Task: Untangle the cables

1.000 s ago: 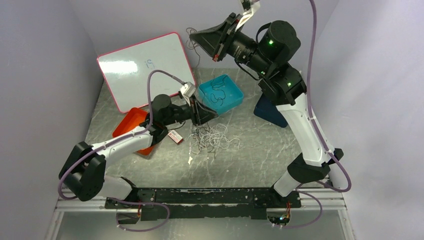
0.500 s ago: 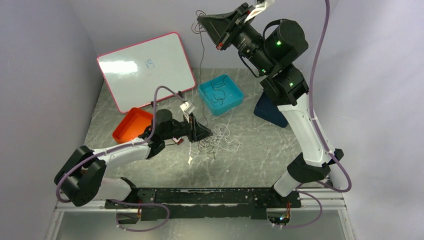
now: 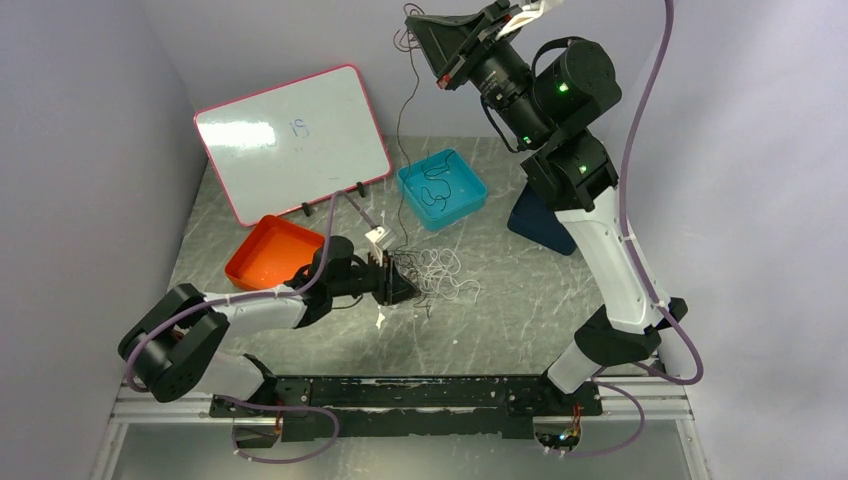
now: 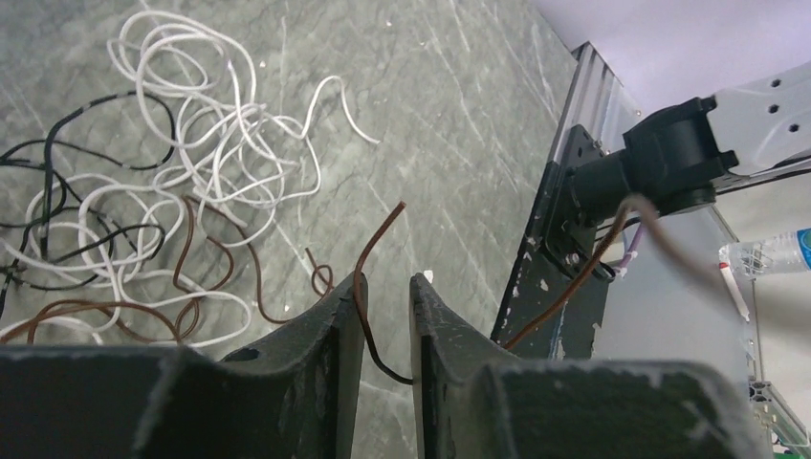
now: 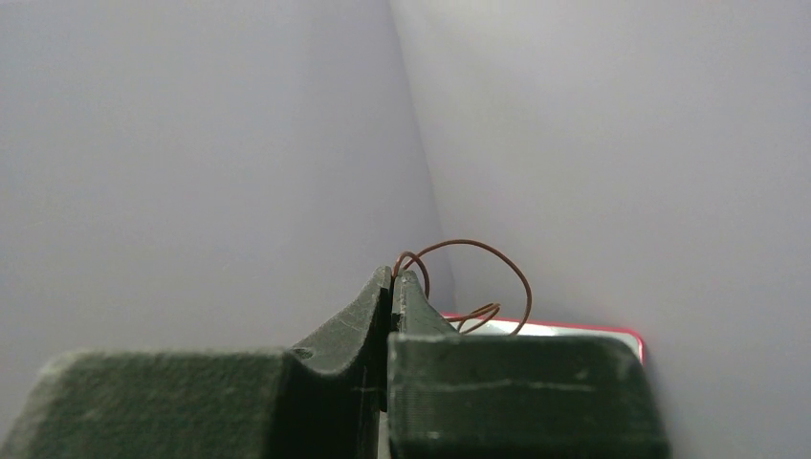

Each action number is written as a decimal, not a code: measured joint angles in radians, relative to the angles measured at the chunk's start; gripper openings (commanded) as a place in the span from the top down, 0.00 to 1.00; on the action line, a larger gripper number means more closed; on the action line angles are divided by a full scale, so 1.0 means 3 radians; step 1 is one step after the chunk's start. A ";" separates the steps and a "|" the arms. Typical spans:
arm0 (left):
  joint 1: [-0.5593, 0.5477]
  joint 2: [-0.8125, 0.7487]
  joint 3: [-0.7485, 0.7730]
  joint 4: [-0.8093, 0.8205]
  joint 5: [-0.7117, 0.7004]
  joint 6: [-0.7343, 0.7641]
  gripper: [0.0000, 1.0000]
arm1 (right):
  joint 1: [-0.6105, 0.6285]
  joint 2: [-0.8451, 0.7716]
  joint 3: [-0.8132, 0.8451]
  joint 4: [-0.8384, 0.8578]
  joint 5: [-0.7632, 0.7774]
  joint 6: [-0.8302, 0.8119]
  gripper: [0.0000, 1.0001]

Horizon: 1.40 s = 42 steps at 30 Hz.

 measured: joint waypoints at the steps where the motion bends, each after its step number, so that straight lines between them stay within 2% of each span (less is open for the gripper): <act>1: -0.0001 0.0009 -0.0015 0.0000 -0.0013 -0.0001 0.72 | 0.0001 0.0000 0.0004 -0.0001 0.0023 -0.0017 1.00; 6: -0.0003 -0.0009 -0.0083 -0.0008 -0.0111 -0.0004 0.69 | 0.0001 -0.0005 0.0010 -0.0005 0.0142 -0.0131 1.00; 11: -0.0004 -0.0245 -0.0210 -0.0106 -0.0383 -0.0027 0.50 | 0.0001 -0.0066 -0.0056 -0.0028 0.0397 -0.0317 1.00; 17: -0.0006 -0.0682 -0.0357 -0.0328 -0.0786 -0.0081 0.39 | 0.0000 -0.0137 -0.0093 -0.0050 0.0743 -0.0562 1.00; 22: -0.0006 -0.0997 -0.0370 -0.0551 -0.1130 -0.0117 0.21 | 0.0001 -0.0148 -0.0093 -0.0053 0.0916 -0.0707 1.00; 26: -0.0006 -0.1254 -0.0399 -0.0670 -0.1401 -0.0164 0.13 | 0.0000 -0.0148 -0.0093 -0.0053 0.1092 -0.0834 1.00; 31: -0.0006 -0.1394 -0.0404 -0.0886 -0.1699 -0.0202 0.11 | 0.0000 -0.0148 -0.0093 -0.0045 0.1319 -0.1007 1.00; 42: 0.0001 -0.1302 -0.0346 -0.1478 -0.2228 -0.0378 0.15 | 0.0000 -0.0148 -0.0037 0.0117 0.1741 -0.1401 1.00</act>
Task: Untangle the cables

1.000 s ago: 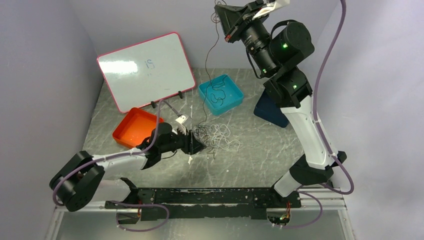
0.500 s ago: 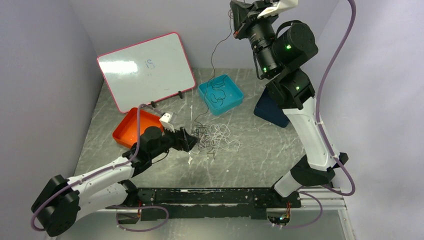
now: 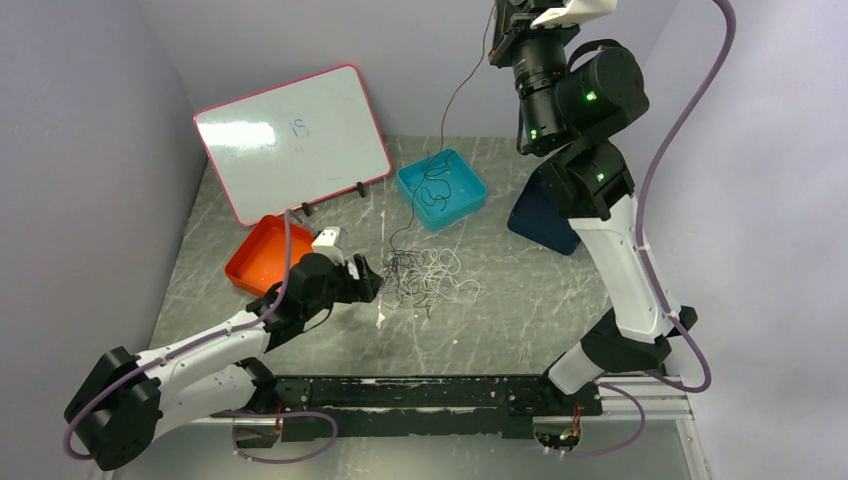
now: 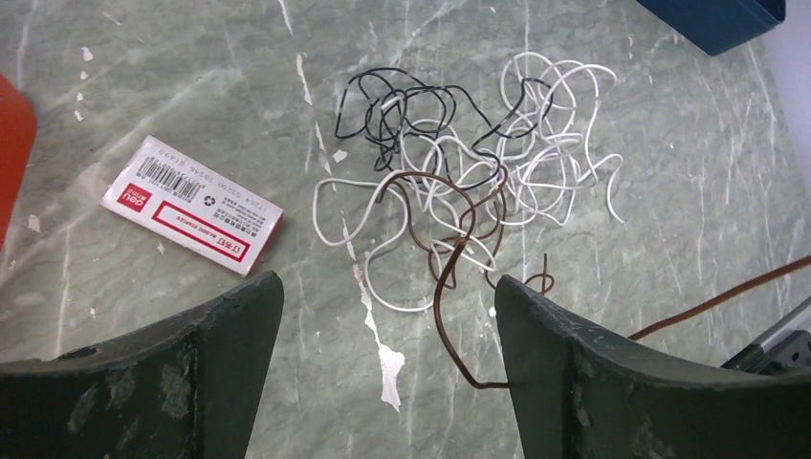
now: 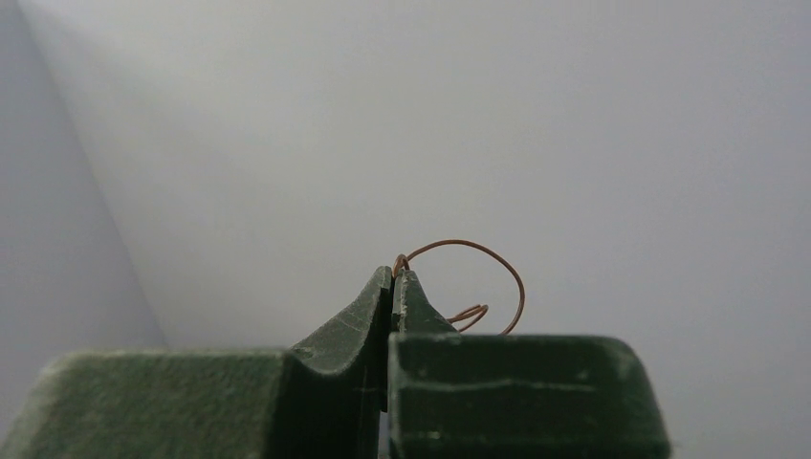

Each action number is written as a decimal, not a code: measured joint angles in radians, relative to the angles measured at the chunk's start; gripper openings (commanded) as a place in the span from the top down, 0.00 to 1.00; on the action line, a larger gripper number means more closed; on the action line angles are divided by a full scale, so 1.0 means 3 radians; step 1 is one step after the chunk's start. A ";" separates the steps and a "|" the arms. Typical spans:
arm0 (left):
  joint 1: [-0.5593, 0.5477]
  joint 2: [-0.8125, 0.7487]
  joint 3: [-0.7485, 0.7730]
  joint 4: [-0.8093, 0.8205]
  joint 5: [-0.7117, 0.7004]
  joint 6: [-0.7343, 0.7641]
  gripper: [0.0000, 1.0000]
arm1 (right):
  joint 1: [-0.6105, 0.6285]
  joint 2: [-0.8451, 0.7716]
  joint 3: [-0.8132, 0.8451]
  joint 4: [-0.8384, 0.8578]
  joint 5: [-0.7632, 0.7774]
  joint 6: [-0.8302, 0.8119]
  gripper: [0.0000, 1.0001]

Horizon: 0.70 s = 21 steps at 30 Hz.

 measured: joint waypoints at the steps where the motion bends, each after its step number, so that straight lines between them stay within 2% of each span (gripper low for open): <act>1: 0.0000 0.0000 0.0004 -0.0017 -0.0019 -0.0004 0.15 | 0.0000 0.0001 0.0018 0.0005 0.0023 -0.0033 1.00; 6: 0.0004 -0.0001 0.0053 -0.0121 -0.0135 -0.0052 0.11 | 0.0000 -0.0006 0.0094 0.0103 0.0158 -0.0202 1.00; 11: 0.0034 -0.0008 0.0053 -0.0206 -0.0216 -0.0142 0.00 | 0.0000 -0.0071 0.0070 0.0211 0.0304 -0.0371 1.00; 21: 0.0112 0.0042 0.0111 -0.0373 -0.0259 -0.0264 0.02 | 0.0000 -0.0266 -0.0028 0.0301 0.0401 -0.0493 1.00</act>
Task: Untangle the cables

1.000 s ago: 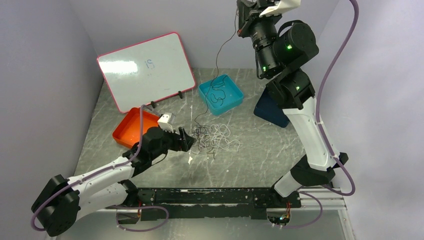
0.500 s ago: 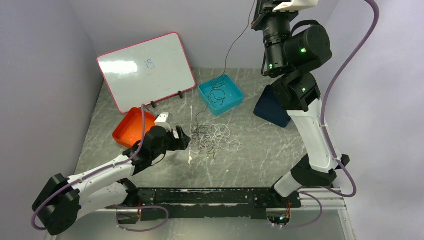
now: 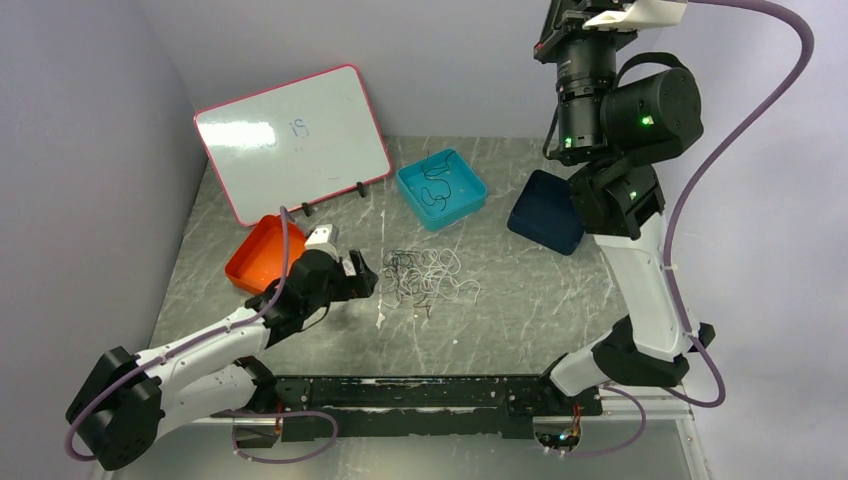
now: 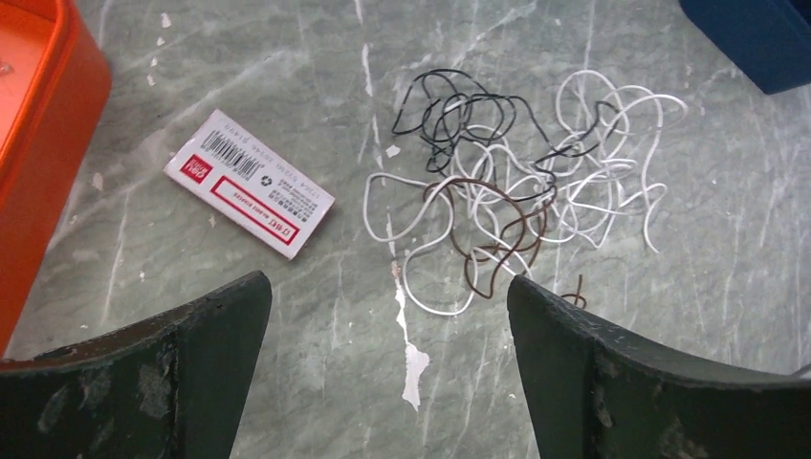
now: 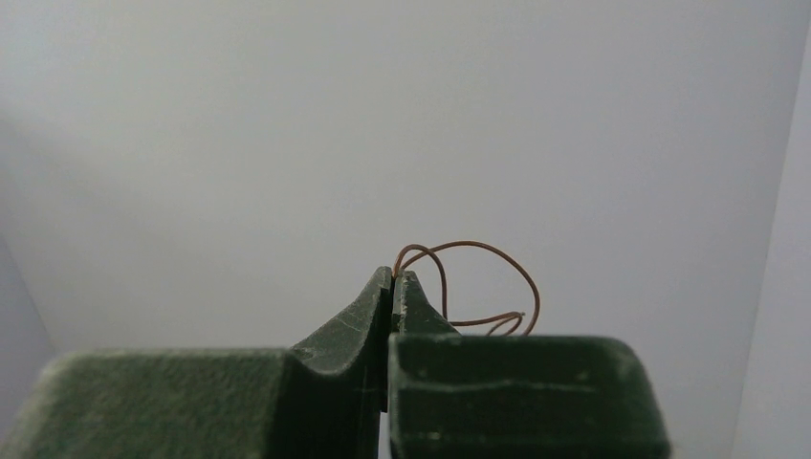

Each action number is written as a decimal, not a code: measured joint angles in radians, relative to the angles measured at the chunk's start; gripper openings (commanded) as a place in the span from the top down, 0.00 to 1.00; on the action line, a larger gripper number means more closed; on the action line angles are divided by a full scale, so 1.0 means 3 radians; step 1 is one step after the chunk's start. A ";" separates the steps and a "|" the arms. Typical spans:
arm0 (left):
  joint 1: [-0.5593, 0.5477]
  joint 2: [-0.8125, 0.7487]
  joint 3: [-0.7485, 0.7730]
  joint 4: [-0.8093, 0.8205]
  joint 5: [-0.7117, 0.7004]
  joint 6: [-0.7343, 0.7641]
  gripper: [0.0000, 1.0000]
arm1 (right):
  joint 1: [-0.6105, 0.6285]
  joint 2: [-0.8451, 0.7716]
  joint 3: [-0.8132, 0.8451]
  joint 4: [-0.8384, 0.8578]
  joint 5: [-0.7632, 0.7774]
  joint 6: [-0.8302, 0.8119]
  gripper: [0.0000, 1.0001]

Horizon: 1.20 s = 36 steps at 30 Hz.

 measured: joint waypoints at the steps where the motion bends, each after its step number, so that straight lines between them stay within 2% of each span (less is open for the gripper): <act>1: 0.0001 -0.0006 0.0000 0.0010 0.0015 0.0014 0.02 | 0.0000 -0.0001 0.0000 -0.0004 -0.0003 0.0000 1.00; 13: 0.0001 -0.0426 0.0202 0.0106 0.0379 0.0407 0.03 | -0.0020 0.0088 -0.0164 -0.0385 -0.0053 0.0113 1.00; 25: 0.0001 -0.0732 0.0336 -0.0052 0.0409 0.0593 0.03 | -0.0165 0.0327 -0.0299 -0.0614 -0.0454 0.0506 1.00; 36: 0.0003 -0.0735 0.0336 -0.0116 0.0412 0.0604 0.03 | -0.0760 0.0599 -0.0474 -0.0635 -0.1055 0.0973 1.00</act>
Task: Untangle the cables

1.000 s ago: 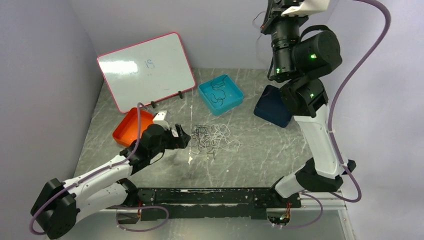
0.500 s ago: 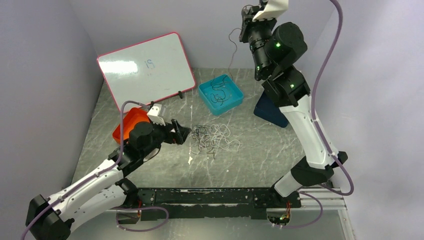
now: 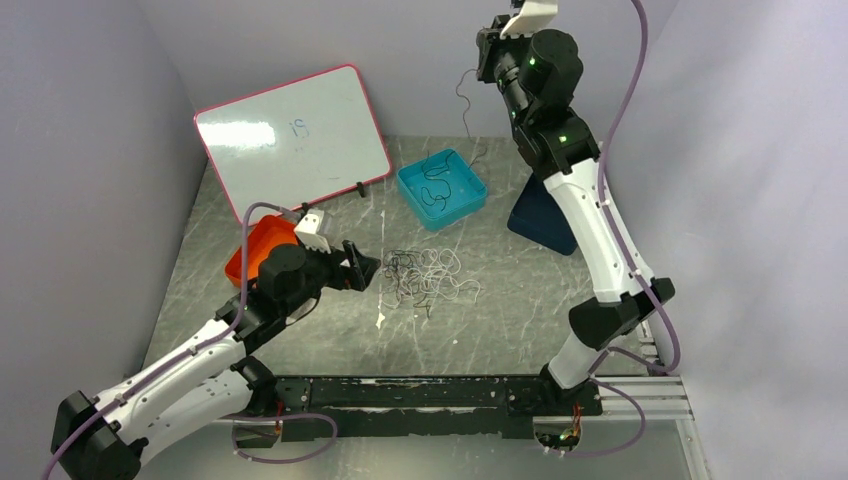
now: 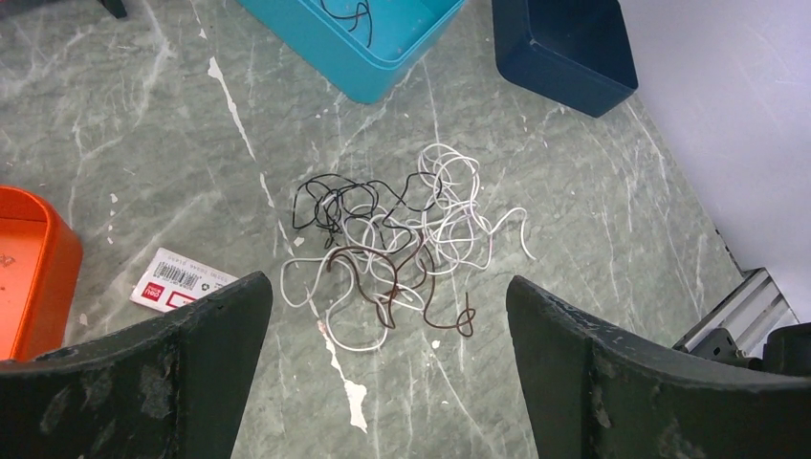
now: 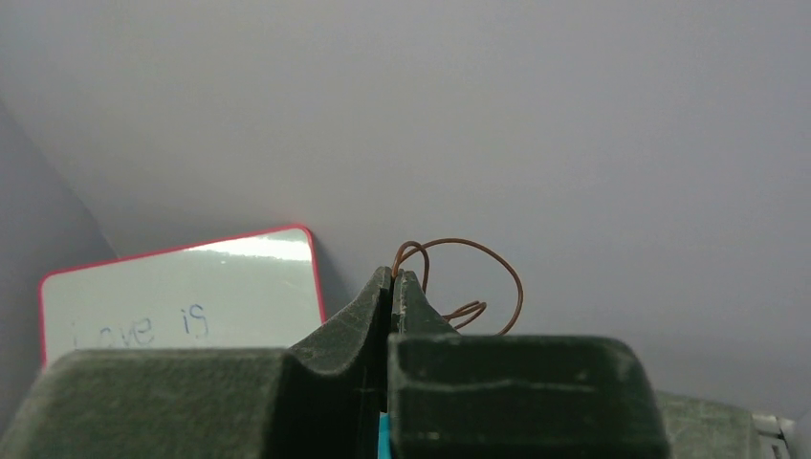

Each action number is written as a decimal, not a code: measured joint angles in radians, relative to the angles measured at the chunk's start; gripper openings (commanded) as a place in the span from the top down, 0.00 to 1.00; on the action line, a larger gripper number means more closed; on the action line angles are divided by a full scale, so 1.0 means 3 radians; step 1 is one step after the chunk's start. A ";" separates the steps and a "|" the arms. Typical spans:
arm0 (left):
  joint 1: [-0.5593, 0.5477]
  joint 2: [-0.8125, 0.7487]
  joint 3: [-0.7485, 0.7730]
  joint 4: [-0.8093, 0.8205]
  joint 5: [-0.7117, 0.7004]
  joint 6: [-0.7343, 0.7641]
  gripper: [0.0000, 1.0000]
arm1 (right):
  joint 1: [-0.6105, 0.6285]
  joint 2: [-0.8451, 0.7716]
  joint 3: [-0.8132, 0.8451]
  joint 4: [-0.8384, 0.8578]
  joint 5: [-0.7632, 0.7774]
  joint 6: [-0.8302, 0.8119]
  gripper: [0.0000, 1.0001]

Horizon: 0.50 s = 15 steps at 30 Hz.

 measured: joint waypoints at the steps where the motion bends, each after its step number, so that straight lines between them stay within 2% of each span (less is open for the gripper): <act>1: 0.0000 0.0004 0.0000 0.0000 0.0000 0.0001 0.03 | -0.0038 0.0022 -0.0006 0.0000 -0.0043 0.0025 1.00; 15: 0.0001 0.0045 0.0000 -0.0001 0.0000 0.0001 0.03 | -0.0249 0.0407 -0.0135 0.0020 -0.0537 0.0205 1.00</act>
